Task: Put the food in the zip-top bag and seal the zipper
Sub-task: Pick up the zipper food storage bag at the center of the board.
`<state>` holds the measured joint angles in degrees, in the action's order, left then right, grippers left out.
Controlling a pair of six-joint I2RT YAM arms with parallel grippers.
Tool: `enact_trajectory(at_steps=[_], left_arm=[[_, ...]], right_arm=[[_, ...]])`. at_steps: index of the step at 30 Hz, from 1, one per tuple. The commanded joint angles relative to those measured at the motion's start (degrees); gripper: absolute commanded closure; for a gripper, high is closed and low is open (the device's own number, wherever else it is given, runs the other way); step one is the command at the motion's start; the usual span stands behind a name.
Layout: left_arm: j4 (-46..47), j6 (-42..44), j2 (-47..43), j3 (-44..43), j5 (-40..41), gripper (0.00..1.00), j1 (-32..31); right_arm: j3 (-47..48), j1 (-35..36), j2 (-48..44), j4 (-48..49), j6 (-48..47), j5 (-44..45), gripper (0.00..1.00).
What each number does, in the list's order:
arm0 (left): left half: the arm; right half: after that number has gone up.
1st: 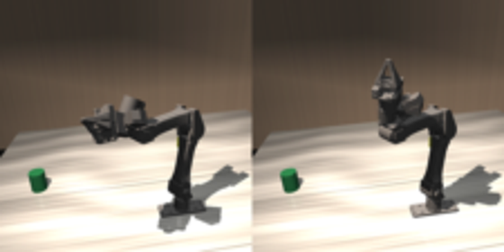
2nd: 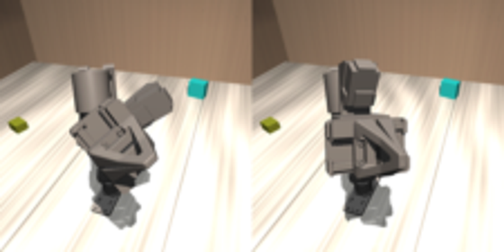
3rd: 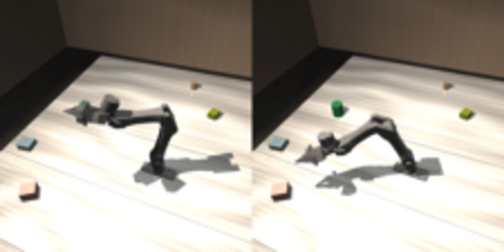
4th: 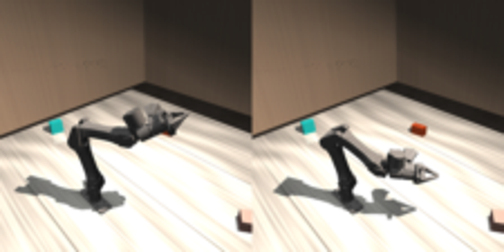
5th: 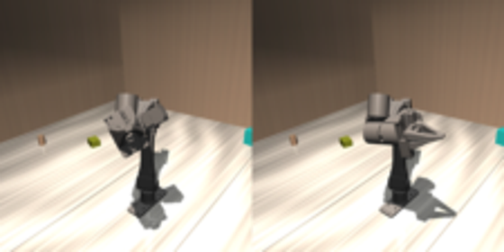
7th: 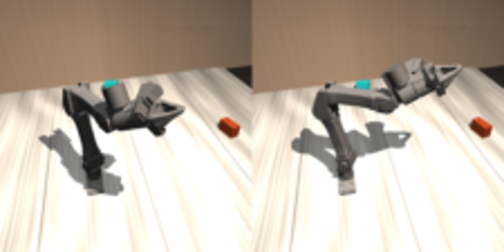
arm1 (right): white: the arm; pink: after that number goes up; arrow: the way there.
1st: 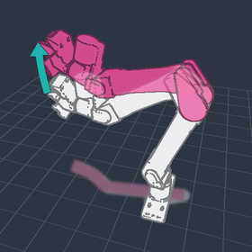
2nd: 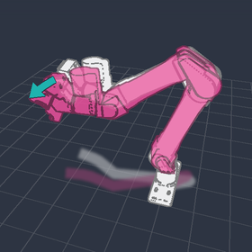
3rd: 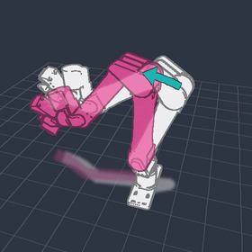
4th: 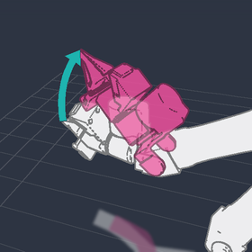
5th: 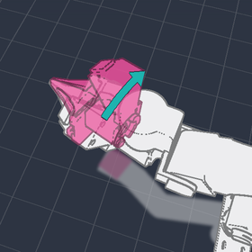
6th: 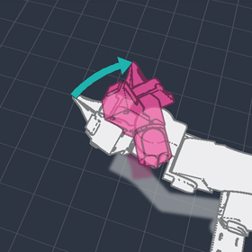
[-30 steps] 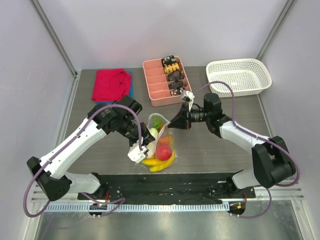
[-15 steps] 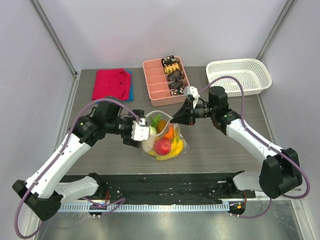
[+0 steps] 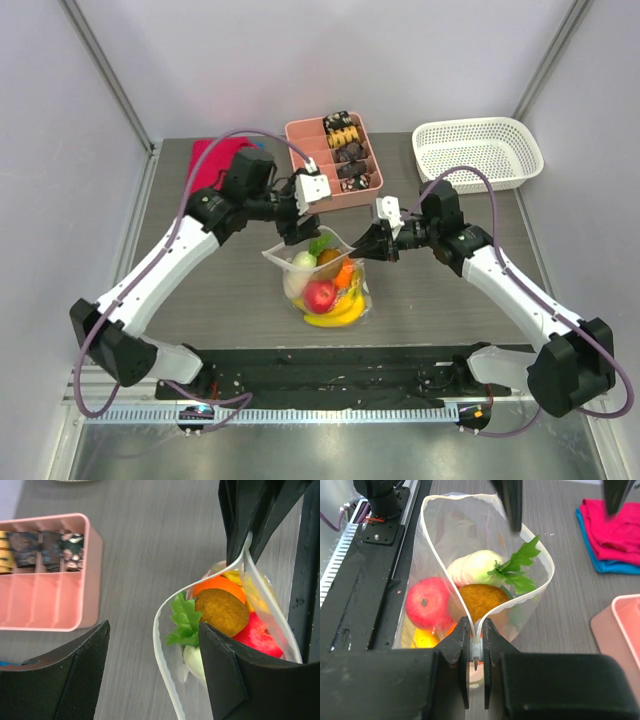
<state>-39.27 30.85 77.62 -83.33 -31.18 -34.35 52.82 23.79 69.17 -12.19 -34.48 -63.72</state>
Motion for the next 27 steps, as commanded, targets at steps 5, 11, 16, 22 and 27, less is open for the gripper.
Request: enact_trajectory(at_steps=[5, 11, 16, 22, 27], left_arm=[[4.98, 8.61, 4.2, 1.68, -2.3, 0.25, -4.06], [7.43, 8.0, 6.48, 2.99, -4.42, 0.3, -7.22], [11.23, 6.94, 8.33, 5.45, -4.33, 0.38, -9.59], [11.32, 6.68, 8.07, 7.48, -5.47, 0.84, -9.6], [13.86, 3.34, 2.9, 11.43, -6.17, 1.0, -9.6]], right_arm=[[2.38, 0.73, -3.25, -0.47, -6.74, -1.32, 0.99], [2.2, 2.05, -4.65, -0.38, -9.55, -0.88, 0.99], [1.85, 3.02, -5.62, 0.06, -10.69, -0.44, 0.99], [1.42, 3.02, -6.94, 0.06, -11.13, 0.35, 0.99], [-0.52, 3.1, -8.52, 0.06, -11.75, 2.63, 0.99]])
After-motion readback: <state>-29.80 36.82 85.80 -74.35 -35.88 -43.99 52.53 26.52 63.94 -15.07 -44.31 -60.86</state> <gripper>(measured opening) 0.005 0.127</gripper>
